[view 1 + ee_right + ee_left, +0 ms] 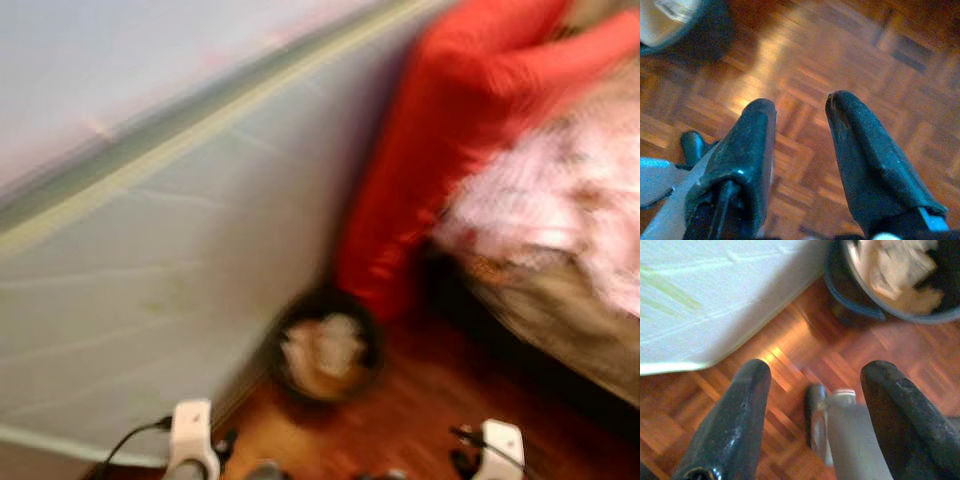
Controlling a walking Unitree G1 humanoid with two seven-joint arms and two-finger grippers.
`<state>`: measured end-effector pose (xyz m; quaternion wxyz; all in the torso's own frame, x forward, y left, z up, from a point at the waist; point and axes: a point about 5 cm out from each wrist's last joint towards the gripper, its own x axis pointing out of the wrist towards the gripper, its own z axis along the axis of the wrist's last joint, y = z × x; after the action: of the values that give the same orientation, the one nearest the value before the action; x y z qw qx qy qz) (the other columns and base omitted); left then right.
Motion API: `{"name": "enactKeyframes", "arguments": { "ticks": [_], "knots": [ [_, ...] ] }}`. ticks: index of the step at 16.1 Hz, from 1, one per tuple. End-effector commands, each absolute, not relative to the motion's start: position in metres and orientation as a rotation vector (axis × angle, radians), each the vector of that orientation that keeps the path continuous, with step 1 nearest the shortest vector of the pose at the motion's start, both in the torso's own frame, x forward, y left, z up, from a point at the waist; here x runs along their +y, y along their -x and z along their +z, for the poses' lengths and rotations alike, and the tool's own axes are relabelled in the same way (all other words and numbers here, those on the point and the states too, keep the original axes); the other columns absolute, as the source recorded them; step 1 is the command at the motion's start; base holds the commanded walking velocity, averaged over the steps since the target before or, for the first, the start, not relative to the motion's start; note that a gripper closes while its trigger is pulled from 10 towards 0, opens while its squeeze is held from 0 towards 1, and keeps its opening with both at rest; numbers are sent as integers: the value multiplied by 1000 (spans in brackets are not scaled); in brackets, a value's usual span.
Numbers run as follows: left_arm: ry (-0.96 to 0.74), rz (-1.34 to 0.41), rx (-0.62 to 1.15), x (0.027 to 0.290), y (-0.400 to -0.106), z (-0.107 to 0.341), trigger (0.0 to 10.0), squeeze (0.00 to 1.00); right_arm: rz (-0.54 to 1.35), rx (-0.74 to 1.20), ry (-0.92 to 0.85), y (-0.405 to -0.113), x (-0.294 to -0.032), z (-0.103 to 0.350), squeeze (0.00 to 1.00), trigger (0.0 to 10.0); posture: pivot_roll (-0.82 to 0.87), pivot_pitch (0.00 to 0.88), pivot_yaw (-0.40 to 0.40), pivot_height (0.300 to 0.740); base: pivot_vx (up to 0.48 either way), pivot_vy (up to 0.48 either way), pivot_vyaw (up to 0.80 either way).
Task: Clean up the room
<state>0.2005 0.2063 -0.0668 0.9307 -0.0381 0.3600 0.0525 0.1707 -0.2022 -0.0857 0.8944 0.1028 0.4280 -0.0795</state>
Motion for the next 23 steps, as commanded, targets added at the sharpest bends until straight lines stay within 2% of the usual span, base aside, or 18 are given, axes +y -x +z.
{"name": "enactKeyframes", "arguments": {
  "ticks": [1,8,12,16,23],
  "knots": [
    [73,81,895,222,-171,-81,10000,0,-161,931,-230,-179,-228,-78,0,10000,52,0,-42,740,0,-386,0],
    [82,32,867,176,-206,-73,10000,0,-177,930,-236,-179,-228,-78,0,10000,39,9,-38,740,0,-385,0],
    [90,47,875,189,-196,-76,10000,0,-174,928,-230,-179,-229,-78,0,10000,38,16,-45,740,0,-383,0],
    [93,55,879,190,-195,-77,10000,0,-171,929,-226,-179,-230,-78,0,10000,34,18,-50,740,0,-346,0],
    [120,79,882,189,-194,-78,10000,0,-168,927,-210,-180,-232,-77,0,10000,32,20,-54,740,0,0,0]
  ]
}}
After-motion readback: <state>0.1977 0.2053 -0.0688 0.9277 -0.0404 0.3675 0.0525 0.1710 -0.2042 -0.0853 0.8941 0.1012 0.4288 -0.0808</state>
